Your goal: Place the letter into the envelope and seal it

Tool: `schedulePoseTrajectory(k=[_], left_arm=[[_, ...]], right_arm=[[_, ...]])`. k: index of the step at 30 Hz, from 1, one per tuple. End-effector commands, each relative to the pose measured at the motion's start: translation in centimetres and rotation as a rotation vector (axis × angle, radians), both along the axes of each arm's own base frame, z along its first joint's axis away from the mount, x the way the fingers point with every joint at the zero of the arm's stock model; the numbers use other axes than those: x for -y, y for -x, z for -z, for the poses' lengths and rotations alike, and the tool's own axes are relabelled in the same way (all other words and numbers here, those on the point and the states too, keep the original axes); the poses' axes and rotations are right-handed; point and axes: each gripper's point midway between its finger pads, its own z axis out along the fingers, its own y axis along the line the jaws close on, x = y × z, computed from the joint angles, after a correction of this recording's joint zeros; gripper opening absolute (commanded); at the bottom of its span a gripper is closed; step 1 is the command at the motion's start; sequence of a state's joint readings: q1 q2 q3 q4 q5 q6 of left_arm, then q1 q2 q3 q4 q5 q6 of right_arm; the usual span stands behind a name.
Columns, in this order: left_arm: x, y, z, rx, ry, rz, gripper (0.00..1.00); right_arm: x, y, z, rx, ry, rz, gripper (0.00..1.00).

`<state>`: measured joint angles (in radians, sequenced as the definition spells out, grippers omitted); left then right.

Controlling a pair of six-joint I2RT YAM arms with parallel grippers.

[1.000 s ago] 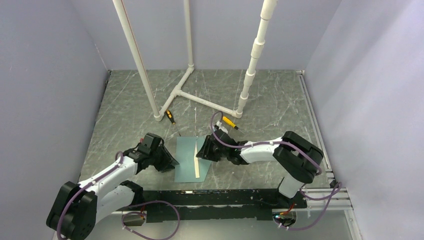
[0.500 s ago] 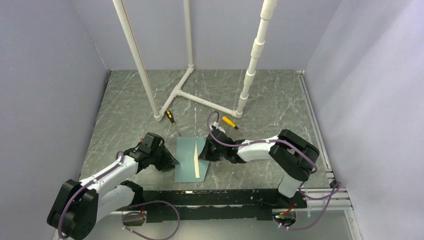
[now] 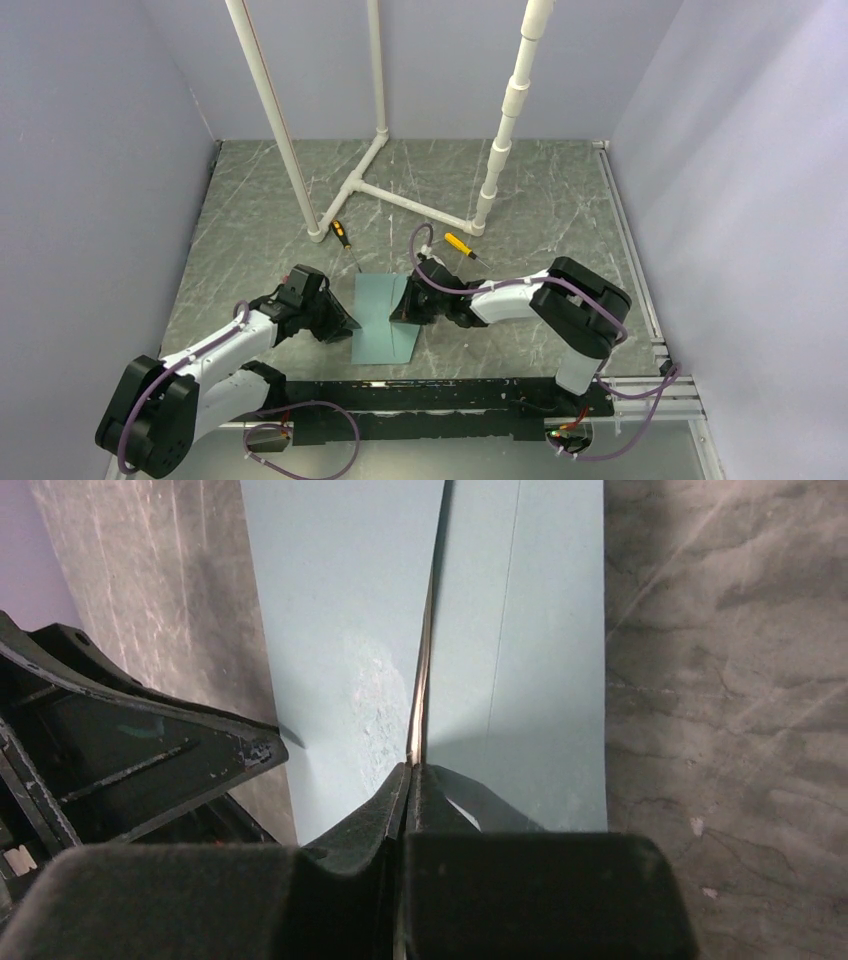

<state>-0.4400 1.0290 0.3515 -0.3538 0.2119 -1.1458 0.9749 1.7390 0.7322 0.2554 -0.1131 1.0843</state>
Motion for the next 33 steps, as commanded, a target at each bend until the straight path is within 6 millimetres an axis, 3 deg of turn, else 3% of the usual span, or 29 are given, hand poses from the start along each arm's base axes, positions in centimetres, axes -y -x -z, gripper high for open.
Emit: schedulePoseTrajectory(k=[1,3,7,9,21,24,29,33], left_arm=[[-0.8,0.2,0.4,0.004,-0.040,-0.016,0.34],[-0.8,0.1,0.2,0.011,-0.043,-0.015,0.34],[-0.9,-0.3,-0.1,0.037,-0.053,-0.011,0.39],[-0.9,-0.7,-0.4,0.055,-0.057,-0.008,0.42],[-0.4,-1.9,0.1,0.070,-0.067,0.015,0.44],[0.0,-2.1,0.3,0.074,-0.052,0.035,0.41],[0.1,-2.1,0.4,0.067,-0.062,0.061,0.40],[-0.1,-2.3,0.2,0.077,-0.078,0.060,0.40]], right_arm=[[1.1,0.1,-0.4,0.030,0.031,0.015,0.02],[1.6,-0.3,-1.2,0.059,0.041,0.030,0.06],[1.9,-1.2,-2.5,0.108,0.034,0.039,0.26],[1.7,-1.6,-2.9,0.117,0.020,0.026,0.30],[0.0,-2.0,-1.4,0.071,0.001,-0.038,0.31],[-0.9,-1.7,-1.0,0.041,-0.014,-0.066,0.23],[-1.4,-1.4,0.0,-0.003,-0.018,-0.074,0.22],[-1.0,-1.8,-1.3,0.035,-0.020,-0.060,0.25]])
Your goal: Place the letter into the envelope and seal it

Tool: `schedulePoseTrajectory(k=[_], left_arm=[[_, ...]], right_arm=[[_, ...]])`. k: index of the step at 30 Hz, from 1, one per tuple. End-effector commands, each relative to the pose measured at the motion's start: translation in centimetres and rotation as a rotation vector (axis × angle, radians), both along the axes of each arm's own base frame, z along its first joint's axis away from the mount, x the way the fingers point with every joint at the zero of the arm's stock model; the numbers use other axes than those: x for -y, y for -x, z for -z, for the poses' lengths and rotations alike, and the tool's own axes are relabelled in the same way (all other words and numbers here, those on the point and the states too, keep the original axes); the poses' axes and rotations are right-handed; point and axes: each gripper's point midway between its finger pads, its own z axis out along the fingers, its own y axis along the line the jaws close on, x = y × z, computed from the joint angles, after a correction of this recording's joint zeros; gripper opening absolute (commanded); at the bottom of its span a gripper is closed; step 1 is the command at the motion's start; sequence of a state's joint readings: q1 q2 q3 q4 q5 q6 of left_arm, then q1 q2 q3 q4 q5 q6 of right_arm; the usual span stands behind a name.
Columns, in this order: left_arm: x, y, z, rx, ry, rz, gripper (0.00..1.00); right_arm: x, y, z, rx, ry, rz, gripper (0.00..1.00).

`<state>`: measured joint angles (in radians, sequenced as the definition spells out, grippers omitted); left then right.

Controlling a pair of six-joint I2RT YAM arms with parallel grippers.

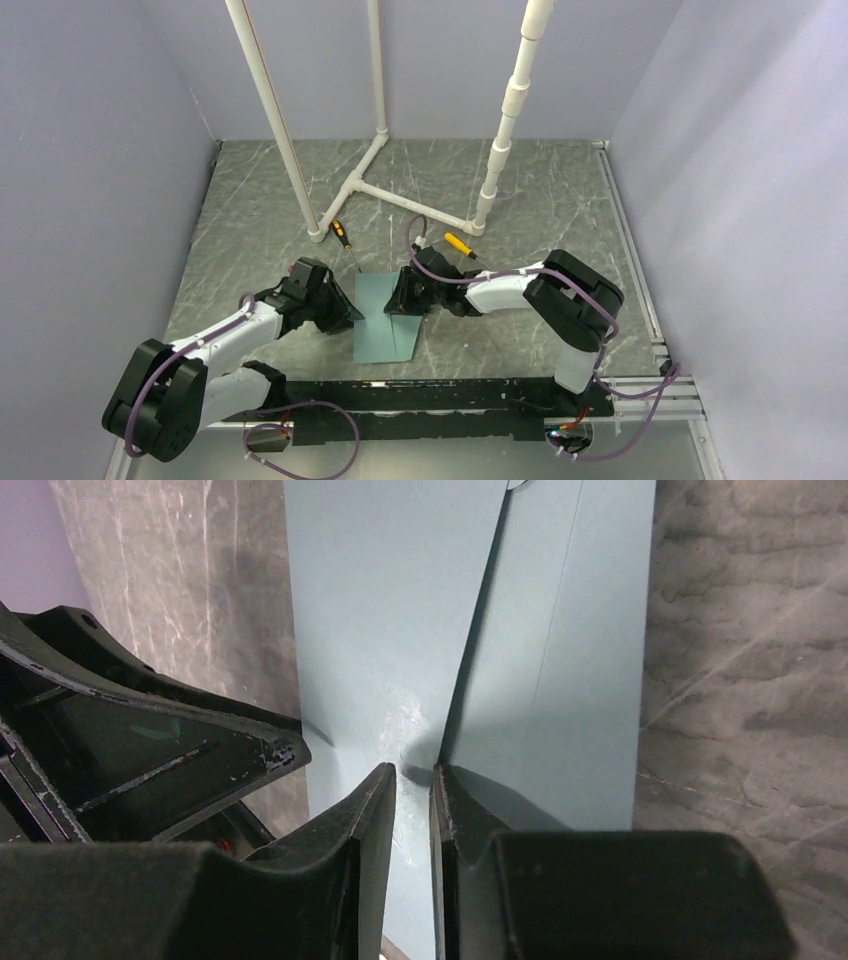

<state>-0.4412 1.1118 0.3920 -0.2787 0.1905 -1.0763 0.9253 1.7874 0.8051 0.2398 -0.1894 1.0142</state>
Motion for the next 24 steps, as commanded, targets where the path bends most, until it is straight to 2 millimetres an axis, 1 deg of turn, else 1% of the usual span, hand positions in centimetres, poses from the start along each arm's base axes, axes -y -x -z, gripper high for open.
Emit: schedulePoseTrajectory(k=[1,3,6,9,10,12,13,14,15,16,18,20,23,24], left_arm=[[-0.7,-0.4,0.2,0.017,-0.058,0.008,0.40],[-1.1,-0.6,-0.3,0.030,-0.079,0.001,0.40],[-1.9,-0.9,-1.3,0.050,-0.127,-0.011,0.43],[-3.0,-1.4,-3.0,0.090,-0.177,-0.030,0.47],[-3.1,-1.3,-3.7,0.101,-0.179,-0.028,0.50],[-4.1,-1.9,-5.1,0.151,-0.223,-0.042,0.58],[-4.2,-2.1,-6.2,0.191,-0.225,-0.030,0.66],[-4.2,-2.3,-7.1,0.228,-0.229,-0.014,0.71],[-4.3,-2.5,-8.1,0.265,-0.229,0.000,0.84],[-4.4,-2.6,-9.0,0.297,-0.232,0.009,0.92],[-4.6,-3.0,-11.1,0.375,-0.236,0.018,0.93],[-5.0,-3.4,-13.0,0.442,-0.242,0.005,0.93],[-5.6,-3.7,-14.6,0.491,-0.255,-0.026,0.93],[-5.6,-3.7,-15.0,0.498,-0.253,-0.019,0.93]], right_arm=[[0.0,-0.3,-1.2,0.039,0.002,0.000,0.26],[0.6,-0.9,-2.6,0.085,0.019,0.012,0.30],[1.8,-1.9,-5.2,0.182,0.048,0.024,0.38],[3.6,-3.1,-7.7,0.296,0.109,0.033,0.48],[4.6,-3.4,-8.2,0.332,0.152,0.034,0.52],[6.5,-4.3,-9.0,0.422,0.244,0.036,0.56],[7.5,-4.7,-9.5,0.468,0.287,0.036,0.58],[8.5,-5.1,-9.6,0.502,0.340,0.036,0.60],[9.4,-5.6,-9.6,0.532,0.392,0.031,0.63],[10.2,-5.9,-9.4,0.548,0.441,0.015,0.66],[11.8,-6.8,-9.1,0.563,0.541,0.013,0.73],[12.6,-7.6,-8.5,0.548,0.592,0.010,0.79],[13.0,-8.8,-7.1,0.498,0.605,-0.001,0.80],[12.8,-9.3,-6.8,0.490,0.602,-0.010,0.79]])
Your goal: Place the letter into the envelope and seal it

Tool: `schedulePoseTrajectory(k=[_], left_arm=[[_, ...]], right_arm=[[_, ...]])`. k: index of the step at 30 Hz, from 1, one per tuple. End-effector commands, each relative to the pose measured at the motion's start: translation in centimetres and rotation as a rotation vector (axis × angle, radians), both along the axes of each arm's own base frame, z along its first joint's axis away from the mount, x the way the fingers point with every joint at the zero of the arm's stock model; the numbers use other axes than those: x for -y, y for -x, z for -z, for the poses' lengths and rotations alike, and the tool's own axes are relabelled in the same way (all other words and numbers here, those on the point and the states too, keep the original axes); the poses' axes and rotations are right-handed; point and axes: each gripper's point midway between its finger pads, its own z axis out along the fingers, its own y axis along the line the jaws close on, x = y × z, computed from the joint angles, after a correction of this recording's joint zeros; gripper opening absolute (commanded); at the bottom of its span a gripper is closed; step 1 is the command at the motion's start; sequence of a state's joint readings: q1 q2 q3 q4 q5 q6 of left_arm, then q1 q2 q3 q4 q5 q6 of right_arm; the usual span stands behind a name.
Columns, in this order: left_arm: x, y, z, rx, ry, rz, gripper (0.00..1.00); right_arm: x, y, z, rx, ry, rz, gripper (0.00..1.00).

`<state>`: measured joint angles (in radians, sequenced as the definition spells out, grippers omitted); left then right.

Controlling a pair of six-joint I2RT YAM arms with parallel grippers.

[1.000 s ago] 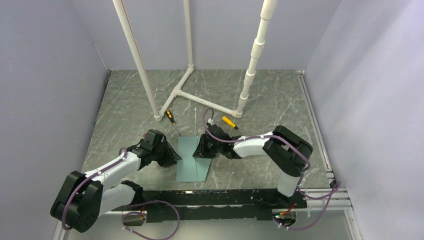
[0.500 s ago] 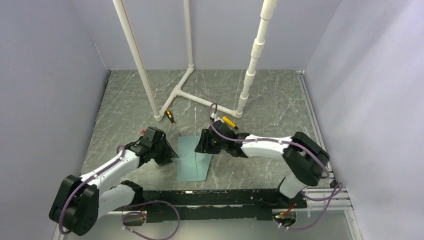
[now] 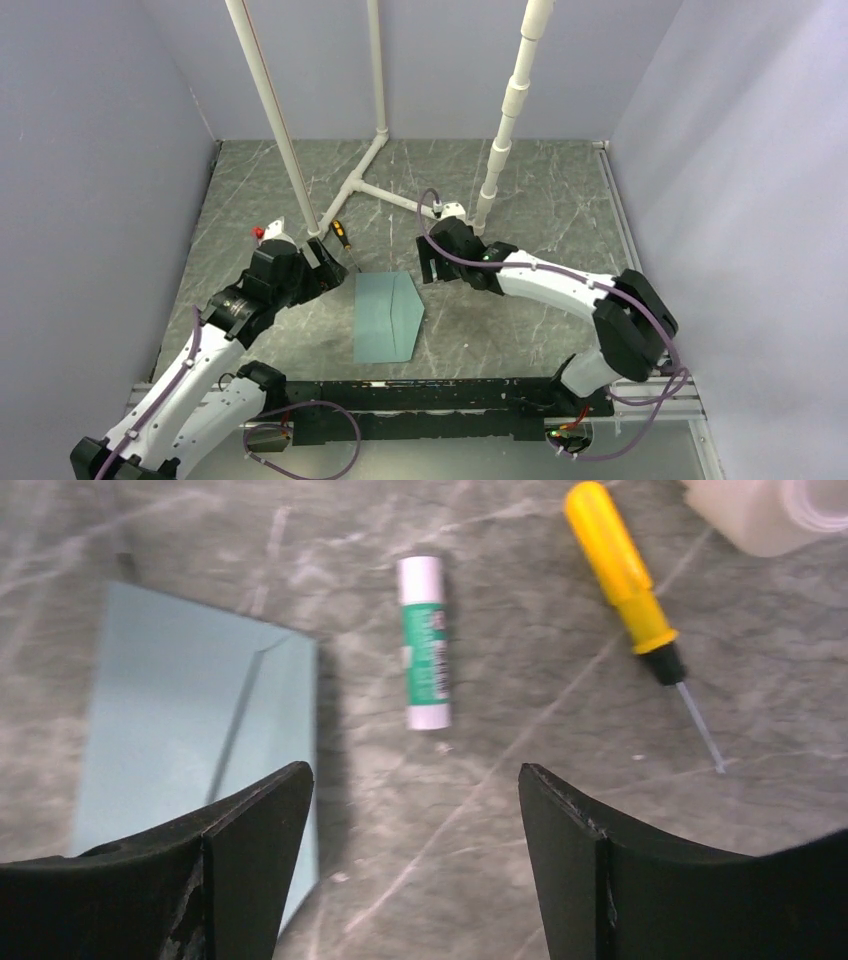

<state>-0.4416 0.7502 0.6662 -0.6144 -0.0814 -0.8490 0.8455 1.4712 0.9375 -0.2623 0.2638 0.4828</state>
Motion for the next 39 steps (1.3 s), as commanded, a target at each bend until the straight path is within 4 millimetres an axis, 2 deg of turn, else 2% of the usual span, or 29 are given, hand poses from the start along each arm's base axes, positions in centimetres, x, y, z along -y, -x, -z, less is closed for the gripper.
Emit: schedulePoseTrajectory(k=[1,7,12,17,21,25,28,30,32,36,39], left_arm=[[-1.1,-0.4,-2.3,0.068,-0.064,0.005,0.93],[0.1,0.2,-1.6,0.050,-0.042,0.083,0.93],[0.5,0.2,-0.8,0.087,-0.010,0.097,0.93],[0.5,-0.4,-1.0,0.130,-0.021,0.102,0.93],[0.7,-0.4,-0.8,0.117,-0.037,0.136,0.93],[1.5,-0.2,-0.4,0.094,-0.013,0.170,0.93],[2.4,0.1,-0.5,0.087,0.026,0.203,0.93],[3.1,0.2,-0.9,0.099,0.052,0.236,0.93],[3.8,0.2,-1.4,0.120,0.075,0.273,0.93],[5.1,-0.3,-3.1,0.170,0.099,0.350,0.93],[6.4,-0.8,-4.4,0.235,0.122,0.423,0.93]], right_arm=[[1.5,-2.5,1.3,-0.015,0.113,-0.015,0.78],[-1.0,-4.7,3.8,-0.064,0.164,-0.134,0.68],[-2.1,-6.6,5.2,-0.095,0.187,-0.119,0.65],[-2.2,-7.8,6.6,-0.138,0.216,-0.076,0.56],[-2.1,-7.9,7.4,-0.178,0.192,-0.068,0.44],[-1.9,-7.9,8.1,-0.225,0.152,-0.064,0.40],[-1.2,-8.2,7.9,-0.217,0.156,-0.041,0.25],[-1.2,-8.5,6.6,-0.179,0.133,-0.032,0.21],[-2.0,-8.7,4.1,-0.106,0.053,-0.054,0.19],[-3.4,-8.0,-4.5,0.095,-0.179,-0.114,0.17],[-4.3,-6.3,-10.1,0.232,-0.385,-0.189,0.16]])
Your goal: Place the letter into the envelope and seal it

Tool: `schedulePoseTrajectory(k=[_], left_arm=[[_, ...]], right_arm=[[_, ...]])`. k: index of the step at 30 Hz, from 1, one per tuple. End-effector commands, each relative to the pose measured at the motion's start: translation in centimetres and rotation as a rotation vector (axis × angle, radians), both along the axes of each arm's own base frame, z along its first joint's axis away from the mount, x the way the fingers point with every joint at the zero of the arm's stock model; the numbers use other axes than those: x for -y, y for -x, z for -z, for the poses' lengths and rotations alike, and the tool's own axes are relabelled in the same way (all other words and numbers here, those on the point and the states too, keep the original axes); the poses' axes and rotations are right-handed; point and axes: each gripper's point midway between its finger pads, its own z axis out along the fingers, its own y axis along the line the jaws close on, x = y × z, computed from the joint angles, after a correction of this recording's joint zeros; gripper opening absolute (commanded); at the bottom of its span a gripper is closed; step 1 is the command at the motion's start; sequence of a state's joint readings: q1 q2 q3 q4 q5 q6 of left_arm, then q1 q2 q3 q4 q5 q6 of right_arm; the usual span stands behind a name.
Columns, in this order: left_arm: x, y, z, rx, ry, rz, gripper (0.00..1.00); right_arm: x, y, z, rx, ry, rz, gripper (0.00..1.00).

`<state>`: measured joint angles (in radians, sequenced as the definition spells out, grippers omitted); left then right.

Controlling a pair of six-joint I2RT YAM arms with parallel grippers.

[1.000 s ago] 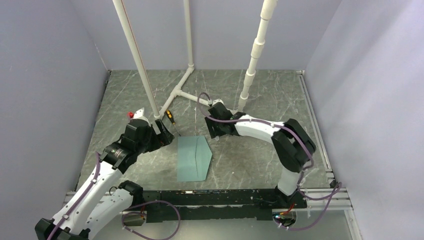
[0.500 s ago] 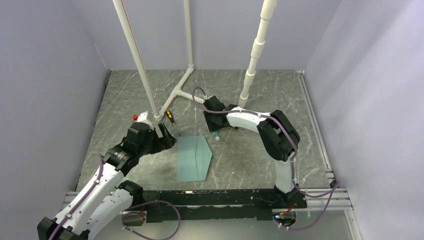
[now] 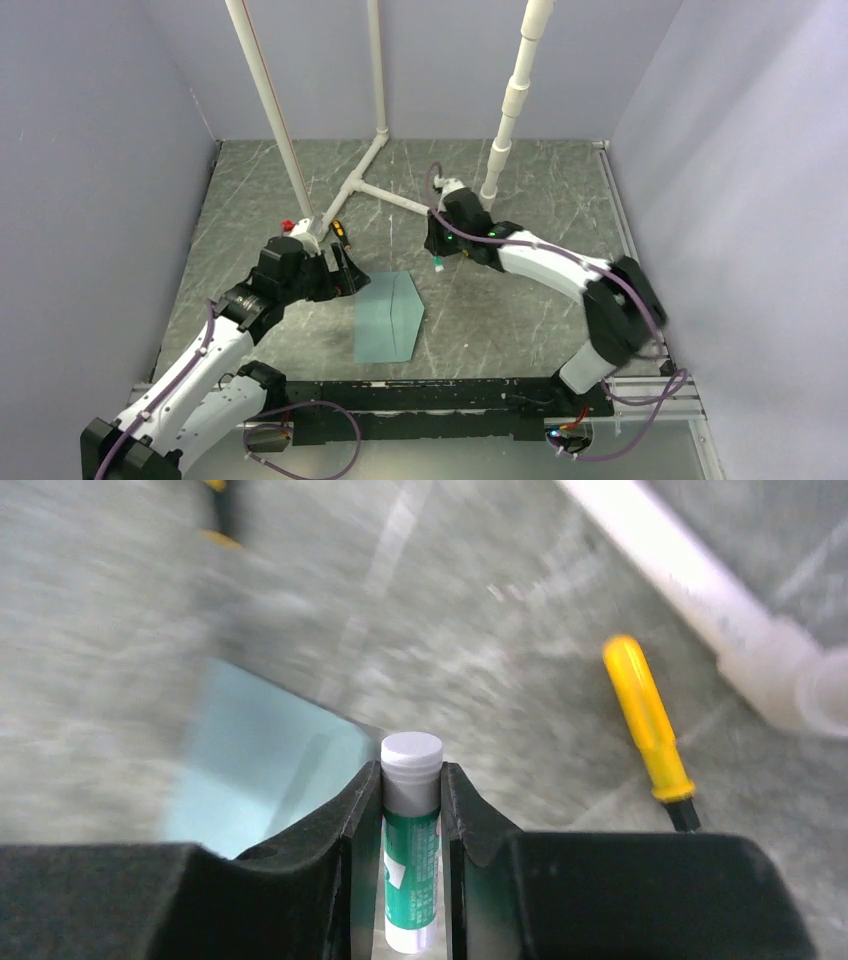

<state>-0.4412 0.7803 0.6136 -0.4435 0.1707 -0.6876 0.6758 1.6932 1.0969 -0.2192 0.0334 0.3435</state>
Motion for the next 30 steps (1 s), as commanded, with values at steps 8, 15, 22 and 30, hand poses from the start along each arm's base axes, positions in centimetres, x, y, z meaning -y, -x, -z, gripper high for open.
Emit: schedulePoseTrajectory(k=[8,15,22,30], left_arm=[[6.6,-0.4,-11.9,0.420,0.335,0.366,0.92],[9.4,0.6,-15.8,0.479,0.567,0.499,0.86],[12.0,0.5,-15.5,0.431,0.603,0.538,0.74],[12.8,0.7,-16.7,0.440,0.645,0.571,0.47]], right_arm=[[-4.6,6.2,-23.3,0.449,-0.844,-0.291,0.17],[-5.1,9.2,-26.3,0.417,-1.079,-0.324,0.17],[-4.6,10.0,-28.4,0.386,-1.203,-0.284,0.17],[-4.7,9.9,-27.6,0.362,-1.172,-0.255,0.17]])
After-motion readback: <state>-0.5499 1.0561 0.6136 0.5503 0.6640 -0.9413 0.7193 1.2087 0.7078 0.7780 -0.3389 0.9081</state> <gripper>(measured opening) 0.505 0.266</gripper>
